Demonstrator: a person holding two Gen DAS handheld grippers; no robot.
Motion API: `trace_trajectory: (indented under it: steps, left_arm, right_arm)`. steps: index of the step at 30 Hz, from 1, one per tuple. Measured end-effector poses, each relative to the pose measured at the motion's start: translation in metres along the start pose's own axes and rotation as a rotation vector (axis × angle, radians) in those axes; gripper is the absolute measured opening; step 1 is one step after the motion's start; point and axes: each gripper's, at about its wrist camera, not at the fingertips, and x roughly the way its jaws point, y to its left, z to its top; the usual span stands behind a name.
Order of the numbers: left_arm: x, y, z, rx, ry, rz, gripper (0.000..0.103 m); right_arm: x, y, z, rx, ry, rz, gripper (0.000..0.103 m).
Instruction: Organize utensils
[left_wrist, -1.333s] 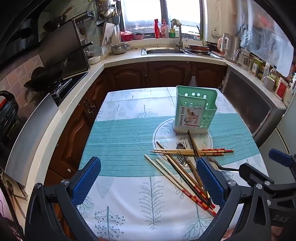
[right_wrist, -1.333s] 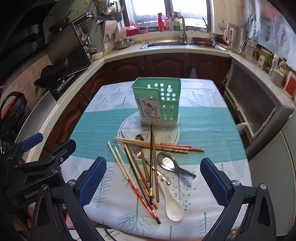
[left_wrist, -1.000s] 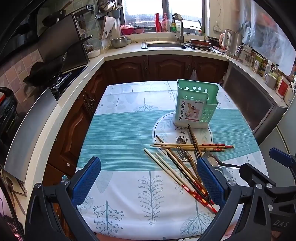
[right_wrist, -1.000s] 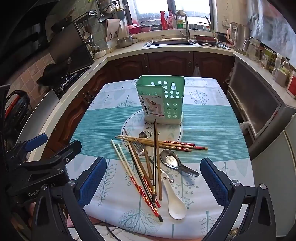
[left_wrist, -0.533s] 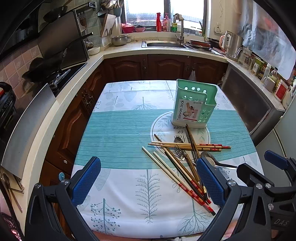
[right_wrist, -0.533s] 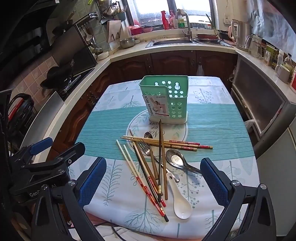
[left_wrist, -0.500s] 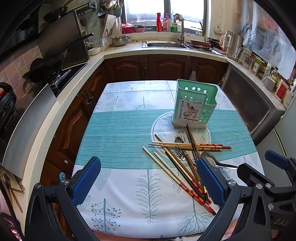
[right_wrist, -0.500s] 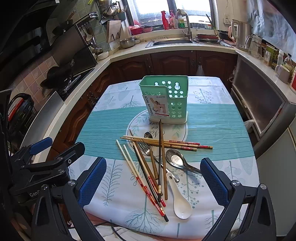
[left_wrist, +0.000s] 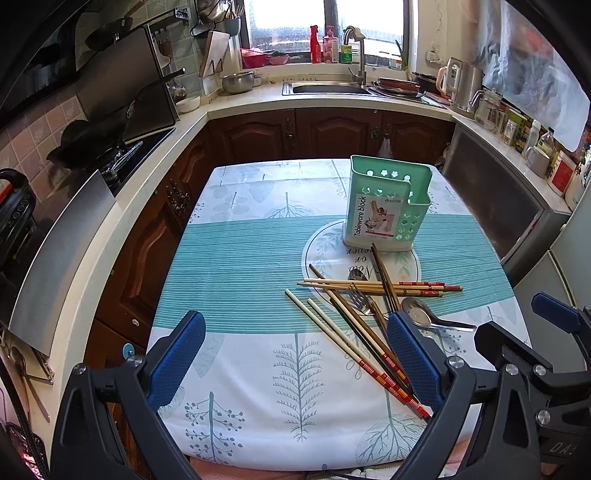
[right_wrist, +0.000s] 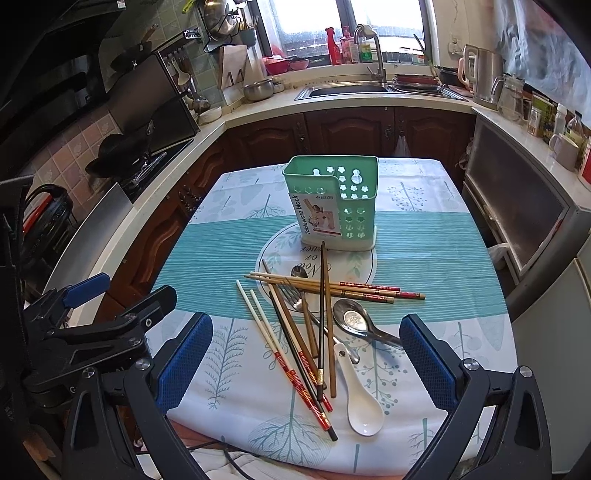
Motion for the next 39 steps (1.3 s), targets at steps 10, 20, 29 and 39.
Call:
trace_trajectory:
  steps: [10, 20, 29, 39]
  left_arm:
    - [-0.002, 0.000, -0.003, 0.000, -0.003, -0.011, 0.093]
    - [0.000, 0.002, -0.003, -0.004, 0.005, -0.013, 0.093]
    - [-0.001, 0.003, 0.002, 0.008, 0.000, -0.028, 0.093]
    - [-0.005, 0.001, 0.023, 0.042, -0.047, -0.017, 0.093]
  right_arm:
    - [0.000, 0.000, -0.003, -0.002, -0.002, 0.002, 0.103]
    - [-0.002, 0.003, -0.003, -0.007, 0.000, 0.023, 0.101]
    - [0.002, 0.006, 0.003, -0.018, 0.006, 0.043, 0.085]
    - [-0.005, 0.007, 0.033, -0.034, -0.023, 0.048, 0.083]
